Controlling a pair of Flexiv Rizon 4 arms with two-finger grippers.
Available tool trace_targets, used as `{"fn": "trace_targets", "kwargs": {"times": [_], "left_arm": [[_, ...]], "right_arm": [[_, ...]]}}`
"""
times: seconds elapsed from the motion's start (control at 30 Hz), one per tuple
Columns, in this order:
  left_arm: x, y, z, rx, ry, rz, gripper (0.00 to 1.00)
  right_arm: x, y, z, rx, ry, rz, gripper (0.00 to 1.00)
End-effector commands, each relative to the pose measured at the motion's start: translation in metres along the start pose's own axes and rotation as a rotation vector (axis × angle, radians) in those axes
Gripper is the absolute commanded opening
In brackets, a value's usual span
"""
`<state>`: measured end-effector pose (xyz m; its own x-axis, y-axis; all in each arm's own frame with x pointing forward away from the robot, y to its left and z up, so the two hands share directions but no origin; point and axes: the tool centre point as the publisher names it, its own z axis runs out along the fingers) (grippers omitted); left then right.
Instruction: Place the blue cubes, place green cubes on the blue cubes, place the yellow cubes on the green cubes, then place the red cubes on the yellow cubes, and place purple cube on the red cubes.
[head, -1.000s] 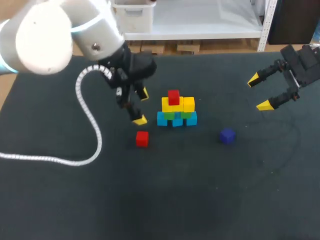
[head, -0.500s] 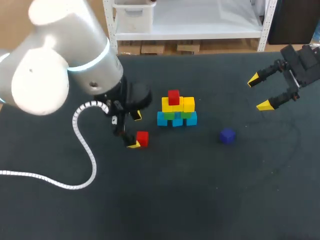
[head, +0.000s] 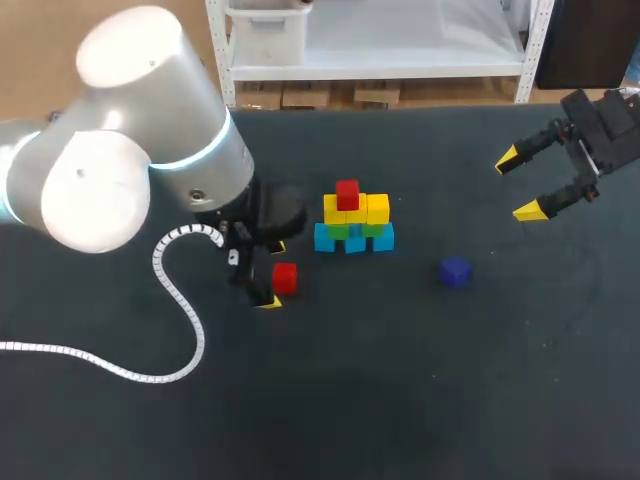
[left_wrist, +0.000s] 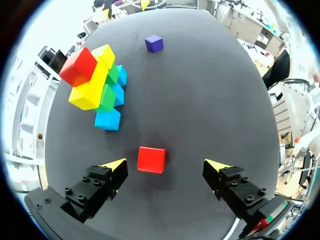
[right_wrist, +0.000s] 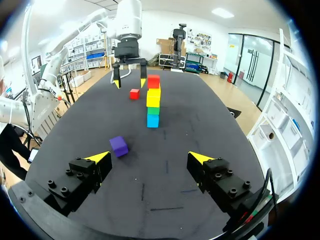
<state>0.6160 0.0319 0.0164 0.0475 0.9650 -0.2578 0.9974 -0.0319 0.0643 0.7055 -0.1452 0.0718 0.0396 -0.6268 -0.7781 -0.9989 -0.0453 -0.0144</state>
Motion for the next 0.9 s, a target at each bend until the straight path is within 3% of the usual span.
{"fn": "trace_targets", "kwargs": {"times": [0.03, 0.13, 0.23, 0.33, 0.47, 0.57, 0.6, 0.63, 0.67, 0.9], "left_arm": [[-0.003, 0.008, 0.007, 0.012, 0.008, 0.013, 1.0], [-0.003, 0.01, 0.009, 0.016, 0.013, 0.028, 1.0], [-0.003, 0.012, 0.01, 0.017, 0.016, 0.033, 0.87], [-0.004, 0.013, 0.013, 0.022, 0.028, 0.045, 0.49], [-0.005, 0.013, 0.015, 0.025, 0.034, 0.056, 0.45], [-0.005, 0.013, 0.018, 0.023, 0.035, 0.059, 0.34], [-0.005, 0.013, 0.018, 0.018, 0.035, 0.06, 0.26], [-0.005, 0.012, 0.018, 0.014, 0.033, 0.059, 0.1], [-0.005, 0.012, 0.019, 0.011, 0.033, 0.058, 0.0], [-0.01, -0.003, 0.004, -0.024, 0.013, 0.052, 0.0]], "right_arm": [[0.0, 0.0, 0.0, 0.001, -0.001, -0.001, 1.0], [0.0, 0.0, 0.0, 0.001, -0.001, -0.001, 1.0], [0.0, 0.0, 0.0, 0.001, -0.001, -0.001, 1.0], [0.0, 0.0, 0.0, 0.001, -0.001, -0.001, 1.0], [0.0, 0.0, 0.0, 0.001, -0.001, -0.001, 1.0], [0.0, 0.0, 0.0, 0.001, -0.001, -0.001, 1.0], [0.0, 0.0, 0.0, 0.001, -0.001, -0.001, 1.0], [0.0, 0.0, 0.0, 0.001, -0.001, -0.001, 1.0], [0.0, 0.0, 0.0, 0.001, -0.001, -0.001, 1.0], [0.0, 0.0, 0.0, 0.001, -0.001, -0.001, 1.0]]}}
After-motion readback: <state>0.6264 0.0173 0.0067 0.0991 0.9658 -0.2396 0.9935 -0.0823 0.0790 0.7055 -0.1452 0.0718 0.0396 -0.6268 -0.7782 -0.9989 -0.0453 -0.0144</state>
